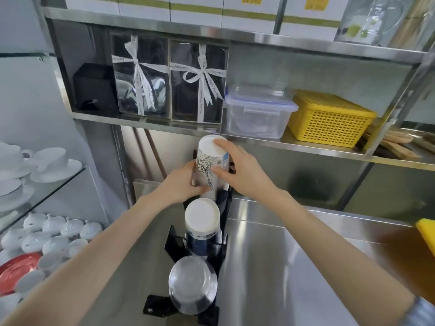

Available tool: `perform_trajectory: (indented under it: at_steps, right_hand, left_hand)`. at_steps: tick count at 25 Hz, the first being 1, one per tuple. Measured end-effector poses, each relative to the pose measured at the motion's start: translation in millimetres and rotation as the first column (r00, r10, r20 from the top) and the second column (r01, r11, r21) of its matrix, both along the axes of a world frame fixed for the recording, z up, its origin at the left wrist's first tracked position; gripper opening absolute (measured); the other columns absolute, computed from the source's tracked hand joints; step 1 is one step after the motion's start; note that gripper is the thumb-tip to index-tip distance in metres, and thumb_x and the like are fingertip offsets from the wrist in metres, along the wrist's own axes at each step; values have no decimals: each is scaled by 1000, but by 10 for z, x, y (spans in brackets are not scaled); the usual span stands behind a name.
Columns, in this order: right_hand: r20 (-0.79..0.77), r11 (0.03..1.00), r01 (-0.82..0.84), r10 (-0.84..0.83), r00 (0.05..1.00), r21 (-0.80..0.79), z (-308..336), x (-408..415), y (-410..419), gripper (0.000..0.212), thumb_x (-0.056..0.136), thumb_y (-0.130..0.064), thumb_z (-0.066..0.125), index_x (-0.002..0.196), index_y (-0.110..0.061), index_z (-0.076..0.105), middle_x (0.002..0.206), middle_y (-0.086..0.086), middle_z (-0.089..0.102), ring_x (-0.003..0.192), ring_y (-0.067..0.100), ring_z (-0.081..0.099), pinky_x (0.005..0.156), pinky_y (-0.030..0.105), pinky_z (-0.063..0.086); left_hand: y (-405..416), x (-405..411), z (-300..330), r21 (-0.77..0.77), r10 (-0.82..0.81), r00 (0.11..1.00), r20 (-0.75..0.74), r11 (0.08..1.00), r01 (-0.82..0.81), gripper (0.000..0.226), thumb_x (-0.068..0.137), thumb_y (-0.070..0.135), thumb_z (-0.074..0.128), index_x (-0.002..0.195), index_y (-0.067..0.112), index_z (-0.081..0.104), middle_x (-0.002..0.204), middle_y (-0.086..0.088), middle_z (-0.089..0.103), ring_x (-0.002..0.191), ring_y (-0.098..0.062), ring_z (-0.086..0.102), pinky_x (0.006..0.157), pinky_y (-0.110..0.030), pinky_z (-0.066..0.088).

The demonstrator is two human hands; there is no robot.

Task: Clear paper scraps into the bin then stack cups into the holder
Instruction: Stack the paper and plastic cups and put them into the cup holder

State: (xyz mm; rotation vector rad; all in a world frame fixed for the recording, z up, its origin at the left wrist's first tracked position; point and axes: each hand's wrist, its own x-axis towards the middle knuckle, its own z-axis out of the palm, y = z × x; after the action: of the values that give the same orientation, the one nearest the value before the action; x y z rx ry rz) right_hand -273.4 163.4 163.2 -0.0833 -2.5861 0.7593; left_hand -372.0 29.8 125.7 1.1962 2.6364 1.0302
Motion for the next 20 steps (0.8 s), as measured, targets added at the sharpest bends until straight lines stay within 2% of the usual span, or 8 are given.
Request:
perform_trajectory:
  at_steps: [2,4,7,10,12,14,17,20]
  right_hand:
    - [54,1000,-5,4,999,17,-112,-13,0,58,83,-25,60,134,-27,31,130,9,45,110,27,50,96,43,44]
    - [75,1000,-15,13,997,27,-168,-17,-8,59,83,-25,60,135,-26,31,135,9,41,115,28,48,98,45,43]
    - [-66,997,32,-28,997,63,-185,32,3,52,84,-26,58,132,-22,37,139,5,37,126,23,39,101,36,39]
    - [-176,987,85,-60,982,135,-209,122,4,42,85,-22,55,126,-16,45,138,4,42,127,21,37,96,29,37]
    - [-110,979,81,-61,992,187,-247,145,-16,44,86,-19,54,128,-14,41,142,5,38,130,24,32,101,34,35]
    - [-26,975,88,-85,996,205,-227,146,-26,51,87,-22,52,134,-17,32,150,5,26,135,26,23,107,39,30]
    - [39,953,106,-122,992,284,-145,212,-40,61,88,-29,51,140,-21,20,155,5,12,141,28,11,113,45,18]
    - [44,932,158,-183,982,327,-79,440,-67,64,88,-35,50,141,-23,18,156,5,10,143,27,5,115,44,11]
  left_hand:
    - [-17,-11,-45,-7,7,1000,-17,1000,-7,67,76,26,69,131,13,34,128,-11,55,111,-30,55,88,-30,40]
    - [-48,-10,-26,31,8,1000,-22,1000,-7,66,77,28,67,132,14,34,132,-8,54,116,-26,54,90,-28,38]
    - [-91,12,56,108,-3,997,-71,994,10,65,77,30,66,133,17,34,133,-5,52,118,-22,52,87,-27,38]
    - [-122,69,140,125,-12,986,-166,992,33,67,78,33,65,135,21,31,137,-3,48,122,-23,48,96,-36,42]
    - [-137,103,178,50,-5,977,-211,999,16,70,80,36,61,138,21,24,141,-5,45,123,-26,47,99,-40,41]
    - [-147,125,232,-67,-5,968,-250,998,-12,75,82,40,57,141,20,16,144,-7,40,124,-29,45,100,-42,40]
    - [-206,219,358,-201,-29,936,-351,979,-45,78,84,42,53,143,15,9,151,-8,28,136,-27,30,110,-46,29]
    - [-309,456,463,-272,-50,903,-427,959,-76,72,87,44,44,143,16,8,155,-7,15,141,-26,15,116,-47,16]
